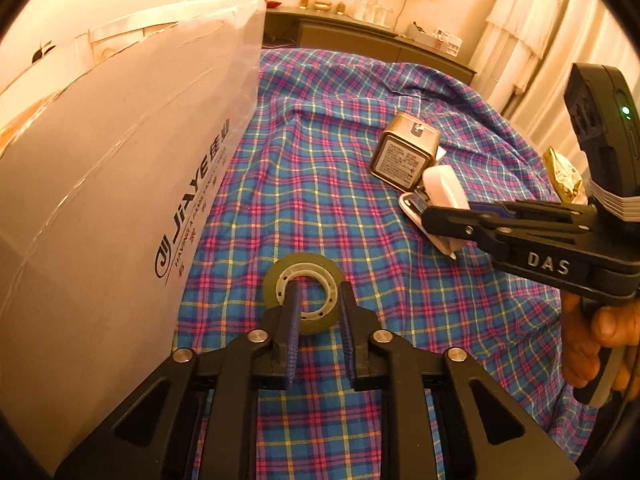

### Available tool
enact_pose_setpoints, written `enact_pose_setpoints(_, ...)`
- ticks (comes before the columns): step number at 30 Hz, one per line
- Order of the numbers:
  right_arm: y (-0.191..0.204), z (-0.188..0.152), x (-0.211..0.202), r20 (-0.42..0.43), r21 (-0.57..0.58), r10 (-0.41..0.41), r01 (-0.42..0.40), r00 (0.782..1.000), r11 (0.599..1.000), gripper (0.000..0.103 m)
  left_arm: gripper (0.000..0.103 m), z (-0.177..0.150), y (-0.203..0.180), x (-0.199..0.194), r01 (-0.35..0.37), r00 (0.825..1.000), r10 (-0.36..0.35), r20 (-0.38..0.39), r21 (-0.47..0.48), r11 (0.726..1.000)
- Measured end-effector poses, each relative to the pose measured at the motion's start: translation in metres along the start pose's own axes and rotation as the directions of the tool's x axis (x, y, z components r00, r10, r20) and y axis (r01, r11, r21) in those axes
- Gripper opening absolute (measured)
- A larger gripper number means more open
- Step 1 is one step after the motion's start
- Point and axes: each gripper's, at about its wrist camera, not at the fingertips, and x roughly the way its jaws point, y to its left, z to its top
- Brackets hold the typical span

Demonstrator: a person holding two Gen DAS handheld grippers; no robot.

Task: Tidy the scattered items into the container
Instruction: 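Grasp the white-and-pink stapler with the right tool, then grasp the green tape roll with the left tool while the right tool holds the stapler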

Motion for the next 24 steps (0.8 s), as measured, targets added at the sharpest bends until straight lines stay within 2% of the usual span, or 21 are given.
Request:
enact_pose_setpoints(2,0.004,-0.001,0.004,-0.007,0.001,-0.001,0.001,1.0,1.0,0.025,0.027,-0.001,0.001,-0.002,-0.002,1.0,0.002,0.001,-0.008,1.0)
enact_pose_setpoints(4,0.004,0.001,0.01,-0.013,0.008,-0.004,0.004,1.0,1.0,0.025,0.043,-0.003,0.002,-0.006,0.008,1.0,-0.008,0.0,-0.019,1.0)
enact_pose_setpoints(6,0.0,0.0,0.012,-0.018,0.02,0.0,0.0,1.0,1.0,0.025,0.049,-0.002,0.0,-0.008,0.009,1.0,-0.009,0.004,-0.018,1.0)
enact_pose_setpoints(10,-0.006,0.0,0.011,-0.023,0.046,0.021,-0.019,1.0,0.999,0.025,0.049,-0.001,-0.007,-0.009,0.002,1.0,-0.002,-0.003,0.012,1.0)
enact_pose_setpoints(14,-0.007,0.0,0.011,-0.025,0.042,0.021,-0.02,0.999,0.999,0.025,0.048,0.002,-0.013,-0.022,-0.015,0.999,0.013,0.042,0.056,0.998)
enact_pose_setpoints(16,-0.007,0.0,0.011,-0.026,0.038,0.021,-0.02,0.999,0.999,0.025,0.048,0.004,-0.018,-0.017,-0.019,1.0,0.019,0.001,0.098,0.995)
enact_pose_setpoints(18,-0.007,0.0,0.011,-0.027,0.033,0.02,-0.019,0.999,0.999,0.025,0.048,0.005,-0.022,-0.007,-0.059,0.996,0.068,-0.057,0.147,0.987)
enact_pose_setpoints(19,-0.007,0.0,0.011,-0.027,0.029,0.018,-0.018,0.999,0.999,0.025,0.046,0.005,-0.022,0.001,-0.071,0.991,0.087,-0.101,0.158,0.985)
enact_pose_setpoints(21,-0.006,0.0,0.011,-0.027,0.022,0.014,-0.014,1.0,1.0,0.025,0.044,0.006,-0.023,0.006,-0.066,0.987,0.09,-0.131,0.181,0.981)
enact_pose_setpoints(23,-0.005,0.001,0.009,-0.024,0.014,0.012,-0.012,1.0,1.0,0.025,0.015,0.01,-0.024,0.011,-0.041,0.983,0.072,-0.168,0.183,0.982)
enact_pose_setpoints(24,-0.004,0.001,0.008,-0.022,0.011,0.013,-0.013,1.0,1.0,0.025,0.015,0.012,-0.02,0.015,-0.019,0.981,0.048,-0.187,0.157,0.987)
